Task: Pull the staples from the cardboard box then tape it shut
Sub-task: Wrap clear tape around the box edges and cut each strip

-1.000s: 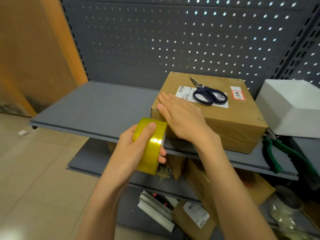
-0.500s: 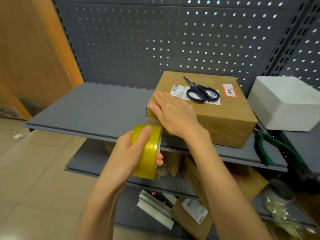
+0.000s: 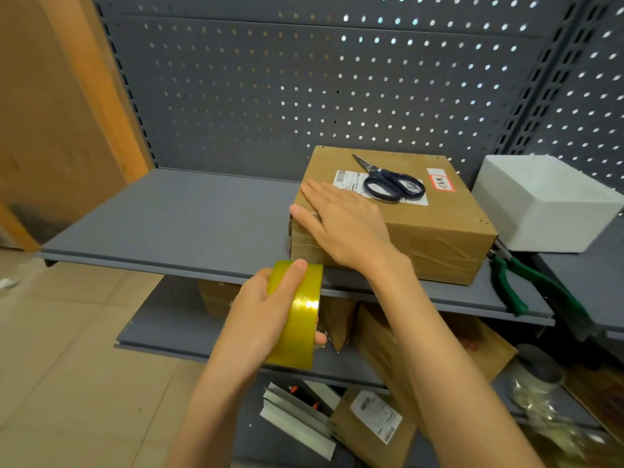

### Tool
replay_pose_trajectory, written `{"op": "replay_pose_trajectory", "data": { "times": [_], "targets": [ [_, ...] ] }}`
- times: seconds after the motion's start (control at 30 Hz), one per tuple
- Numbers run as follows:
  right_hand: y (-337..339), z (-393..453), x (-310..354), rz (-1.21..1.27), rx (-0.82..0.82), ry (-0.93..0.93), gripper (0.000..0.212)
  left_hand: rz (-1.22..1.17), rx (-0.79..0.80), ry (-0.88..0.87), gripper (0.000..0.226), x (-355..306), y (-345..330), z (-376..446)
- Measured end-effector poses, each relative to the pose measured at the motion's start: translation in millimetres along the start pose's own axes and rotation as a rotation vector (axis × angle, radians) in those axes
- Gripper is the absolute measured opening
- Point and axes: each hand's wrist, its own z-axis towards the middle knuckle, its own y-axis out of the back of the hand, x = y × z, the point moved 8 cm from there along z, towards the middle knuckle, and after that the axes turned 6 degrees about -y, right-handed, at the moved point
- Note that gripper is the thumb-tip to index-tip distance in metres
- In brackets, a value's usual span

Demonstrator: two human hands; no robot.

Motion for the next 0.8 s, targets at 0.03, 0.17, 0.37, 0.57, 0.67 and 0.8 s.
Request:
{"op": "replay_pose_trajectory", "data": {
  "times": [0.03,0.17,0.37,0.57,0.67,0.8],
  "targets": [
    [-0.2,-0.2,0.0,-0.006,-0.005,0.002,0.057,0.022,-0.023,-0.026,0.017,-1.0,1.2,-0.6],
    [0.8,-0.5,1.7,-0.031,-0.027,0.018,0.056,0.069,-0.099,-0.074,0.024,-3.5,6.8,-2.2],
    [8.1,-3.3,4.9,-0.026,-0.099,0.031,0.051,0.027,-0.071,-0.171,0.031,-11.8,3.9,-1.4],
    [32.5,-7.4,-14.2,0.46,-0.24,-0.096,0.033,0.001,0.006,-0.147,0.02,-3.6,2.9,4.9],
    [53.5,-8.9,-41.4,0.29,-0.412,-0.229,0.031,0.011,0.014,-0.157,0.015,-0.7,4.5,5.3],
    [49.9,-4.5,-75.7,0.01,-0.271,-0.433,0.031,-0.01,0.026,-0.164,0.013,0.2,4.7,4.7]
  ]
}}
